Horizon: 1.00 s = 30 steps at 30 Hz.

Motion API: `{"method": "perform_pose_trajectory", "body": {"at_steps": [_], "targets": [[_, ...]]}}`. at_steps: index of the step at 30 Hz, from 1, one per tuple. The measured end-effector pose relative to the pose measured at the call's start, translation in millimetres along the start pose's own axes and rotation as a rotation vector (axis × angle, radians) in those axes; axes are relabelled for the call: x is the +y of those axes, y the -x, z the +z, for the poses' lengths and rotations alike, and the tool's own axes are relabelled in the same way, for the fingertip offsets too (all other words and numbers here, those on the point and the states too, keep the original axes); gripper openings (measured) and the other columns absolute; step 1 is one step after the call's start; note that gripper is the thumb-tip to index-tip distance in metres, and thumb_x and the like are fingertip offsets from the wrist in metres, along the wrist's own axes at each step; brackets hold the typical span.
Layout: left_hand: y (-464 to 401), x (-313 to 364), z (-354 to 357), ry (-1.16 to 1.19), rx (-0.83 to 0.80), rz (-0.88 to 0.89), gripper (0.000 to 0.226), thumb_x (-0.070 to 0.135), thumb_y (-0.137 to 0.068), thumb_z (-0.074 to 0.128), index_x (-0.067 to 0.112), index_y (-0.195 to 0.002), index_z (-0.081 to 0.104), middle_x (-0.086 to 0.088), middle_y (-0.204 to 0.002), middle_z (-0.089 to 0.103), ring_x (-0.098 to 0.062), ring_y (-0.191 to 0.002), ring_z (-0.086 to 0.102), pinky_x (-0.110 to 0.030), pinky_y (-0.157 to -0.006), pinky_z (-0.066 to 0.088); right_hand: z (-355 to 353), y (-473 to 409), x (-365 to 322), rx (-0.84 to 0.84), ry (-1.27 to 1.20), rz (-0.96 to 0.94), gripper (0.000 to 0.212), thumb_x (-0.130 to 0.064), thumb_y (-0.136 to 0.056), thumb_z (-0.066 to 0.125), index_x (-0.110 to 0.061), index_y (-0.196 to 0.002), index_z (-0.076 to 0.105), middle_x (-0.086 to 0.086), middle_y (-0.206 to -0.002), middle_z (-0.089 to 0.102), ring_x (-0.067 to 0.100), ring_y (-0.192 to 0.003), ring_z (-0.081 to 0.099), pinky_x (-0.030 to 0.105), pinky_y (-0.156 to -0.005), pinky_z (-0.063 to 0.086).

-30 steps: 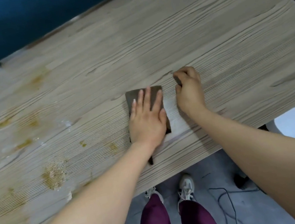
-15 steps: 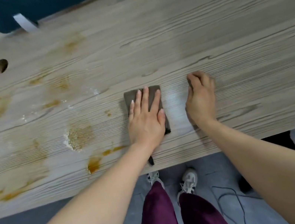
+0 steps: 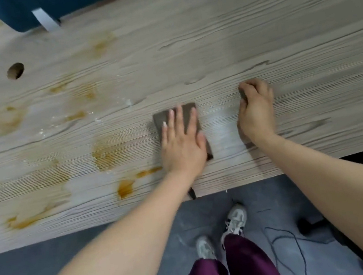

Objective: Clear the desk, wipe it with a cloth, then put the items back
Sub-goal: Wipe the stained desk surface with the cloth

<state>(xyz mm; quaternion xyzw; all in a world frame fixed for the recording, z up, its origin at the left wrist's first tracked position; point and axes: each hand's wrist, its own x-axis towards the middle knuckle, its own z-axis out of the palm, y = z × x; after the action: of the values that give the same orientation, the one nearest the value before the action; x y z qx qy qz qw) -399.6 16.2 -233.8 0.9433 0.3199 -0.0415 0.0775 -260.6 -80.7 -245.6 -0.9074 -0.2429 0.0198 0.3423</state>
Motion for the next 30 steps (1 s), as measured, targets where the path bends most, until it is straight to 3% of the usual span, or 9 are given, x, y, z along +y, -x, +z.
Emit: {"method": "perform_pose_trajectory", "body": {"at_steps": [5,9,12,17,20,23,26,28,30], "targets": [[8.2,-18.6,-6.7,-0.045,-0.082,0.215,0.056,0.044,-0.098,0.017,0.031,-0.150,0.001,0.000,-0.159,-0.007,-0.017,-0.146,-0.008,-0.032,-0.114,-0.009,9.1,27.3,-18.4,-0.056,0.016,-0.082,0.036,0.008,-0.084,0.048,0.004,-0.118,0.059,0.020,-0.125,0.051,0.036,-0.114,0.043,0.032,-0.097,0.032],[-34.0,-72.9,-16.8,0.002,-0.048,-0.104,0.055,0.042,-0.100,0.021,0.028,-0.151,0.004,-0.002,-0.159,-0.006,-0.019,-0.146,-0.007,-0.036,-0.117,-0.005,8.9,43.7,-23.3,-0.066,0.030,-0.047,0.036,0.006,-0.086,0.047,0.001,-0.120,0.057,0.015,-0.125,0.051,0.030,-0.115,0.041,0.030,-0.096,0.033],[-17.9,-56.2,-11.2,-0.008,-0.025,-0.149,0.055,0.039,-0.100,0.021,0.025,-0.151,0.004,-0.005,-0.159,-0.007,-0.021,-0.146,-0.009,-0.037,-0.117,-0.007,-1.6,53.2,-20.4,-0.036,0.085,0.000,0.034,0.004,-0.085,0.049,-0.002,-0.118,0.059,0.013,-0.122,0.051,0.030,-0.111,0.043,0.034,-0.091,0.036],[57.6,7.9,5.1,0.011,-0.061,0.154,0.056,0.040,-0.100,0.019,0.029,-0.150,-0.004,-0.002,-0.157,-0.016,-0.018,-0.144,-0.016,-0.033,-0.113,-0.014,-17.5,77.0,-16.7,-0.057,0.182,0.049,0.028,-0.001,-0.088,0.048,-0.001,-0.114,0.059,0.016,-0.123,0.050,0.035,-0.112,0.043,0.038,-0.091,0.036],[46.2,-20.2,-2.4,-0.030,-0.106,0.312,0.056,0.043,-0.100,0.020,0.032,-0.150,-0.003,0.002,-0.158,-0.011,-0.015,-0.145,-0.012,-0.030,-0.114,-0.010,-25.7,87.2,-13.8,-0.106,0.194,0.020,0.028,-0.002,-0.089,0.049,0.000,-0.115,0.058,0.015,-0.126,0.049,0.034,-0.114,0.043,0.040,-0.090,0.038],[27.4,-66.9,-10.7,-0.013,-0.088,0.094,0.055,0.044,-0.100,0.015,0.031,-0.150,-0.003,0.001,-0.158,-0.011,-0.016,-0.145,-0.012,-0.033,-0.116,-0.008,-36.1,91.3,-0.9,-0.075,0.198,0.077,0.027,-0.004,-0.090,0.049,-0.002,-0.115,0.058,0.013,-0.127,0.048,0.033,-0.115,0.042,0.040,-0.090,0.039],[26.7,-67.4,-9.2,-0.038,-0.068,-0.113,0.055,0.040,-0.101,0.015,0.025,-0.151,-0.002,-0.003,-0.158,-0.013,-0.020,-0.145,-0.012,-0.037,-0.118,-0.007,-44.8,90.4,13.9,0.004,0.204,0.199,0.030,-0.009,-0.092,0.049,-0.006,-0.121,0.057,0.013,-0.130,0.046,0.034,-0.116,0.042,0.041,-0.093,0.036],[34.4,-40.5,-4.0,-0.048,-0.030,-0.150,0.055,0.038,-0.101,0.016,0.023,-0.151,-0.002,-0.005,-0.158,-0.012,-0.021,-0.145,-0.012,-0.038,-0.117,-0.007,-48.4,89.0,20.0,0.021,0.187,0.214,0.032,-0.010,-0.092,0.049,-0.006,-0.122,0.057,0.014,-0.130,0.046,0.035,-0.115,0.042,0.039,-0.093,0.035],[41.8,-3.5,4.8,-0.033,0.003,-0.070,0.055,0.037,-0.101,0.017,0.023,-0.151,-0.002,-0.006,-0.158,-0.012,-0.021,-0.145,-0.012,-0.037,-0.117,-0.008,-50.7,87.1,26.1,0.011,0.170,0.201,0.031,-0.009,-0.092,0.050,-0.006,-0.122,0.057,0.013,-0.129,0.046,0.033,-0.115,0.042,0.038,-0.092,0.035]]}}
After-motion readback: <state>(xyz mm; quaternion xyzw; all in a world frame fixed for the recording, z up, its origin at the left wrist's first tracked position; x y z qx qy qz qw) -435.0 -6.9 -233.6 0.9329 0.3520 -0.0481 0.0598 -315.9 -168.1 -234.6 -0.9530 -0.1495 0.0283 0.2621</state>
